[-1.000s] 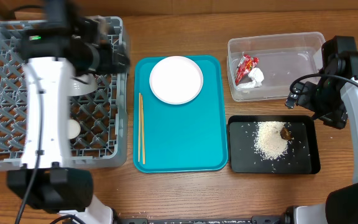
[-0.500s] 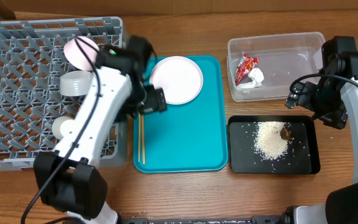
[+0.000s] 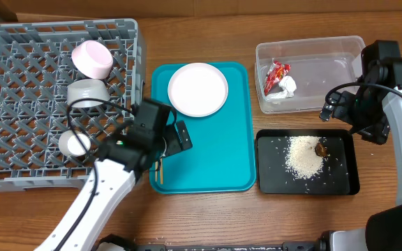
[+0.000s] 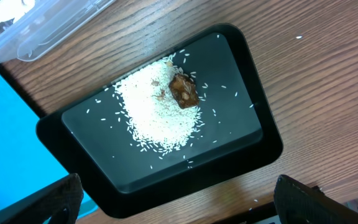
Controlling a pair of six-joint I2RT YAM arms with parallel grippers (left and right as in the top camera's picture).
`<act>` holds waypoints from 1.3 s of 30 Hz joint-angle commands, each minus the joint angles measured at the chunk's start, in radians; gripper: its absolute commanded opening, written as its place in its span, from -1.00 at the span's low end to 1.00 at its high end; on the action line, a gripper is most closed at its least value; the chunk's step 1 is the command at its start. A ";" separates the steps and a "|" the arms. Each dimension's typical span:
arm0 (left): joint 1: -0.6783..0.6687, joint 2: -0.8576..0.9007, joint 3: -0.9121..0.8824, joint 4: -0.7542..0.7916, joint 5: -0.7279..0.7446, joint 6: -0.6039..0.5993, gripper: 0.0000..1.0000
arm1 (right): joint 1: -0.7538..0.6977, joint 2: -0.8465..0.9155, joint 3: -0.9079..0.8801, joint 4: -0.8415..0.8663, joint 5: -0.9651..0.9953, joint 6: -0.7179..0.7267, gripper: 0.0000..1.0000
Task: Sort waste into correct bins and load items into the dishwasher
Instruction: 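Move the left gripper to the chopsticks and pinch one chopstick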
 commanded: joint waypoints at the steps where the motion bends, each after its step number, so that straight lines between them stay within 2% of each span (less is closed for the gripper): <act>1: 0.002 0.068 -0.056 0.051 -0.059 0.067 1.00 | 0.000 -0.018 0.006 0.004 -0.006 -0.005 1.00; 9: 0.002 0.272 -0.056 0.147 -0.044 0.172 0.97 | 0.000 -0.018 0.006 0.005 -0.006 -0.005 1.00; 15: 0.002 0.381 -0.056 0.183 -0.015 0.187 0.94 | 0.000 -0.018 0.006 0.005 -0.006 -0.005 1.00; 25: 0.002 0.417 -0.056 0.210 0.025 0.227 0.73 | 0.000 -0.018 0.006 0.005 -0.006 -0.005 1.00; 30: 0.002 0.420 -0.058 0.206 0.003 0.227 0.30 | 0.000 -0.018 0.006 0.004 -0.006 -0.005 1.00; 34: 0.002 0.421 -0.059 0.198 0.003 0.227 -0.37 | 0.000 -0.018 0.006 0.001 -0.006 -0.005 1.00; 37: 0.002 0.421 -0.059 0.186 0.003 0.227 -0.73 | 0.000 -0.018 0.006 0.001 -0.006 -0.005 1.00; 38: 0.002 0.421 -0.059 0.181 0.003 0.227 -0.92 | 0.000 -0.018 0.006 0.001 -0.007 -0.005 1.00; 39: 0.002 0.421 -0.059 0.175 0.004 0.227 -0.92 | 0.000 -0.018 0.006 0.000 -0.007 -0.005 1.00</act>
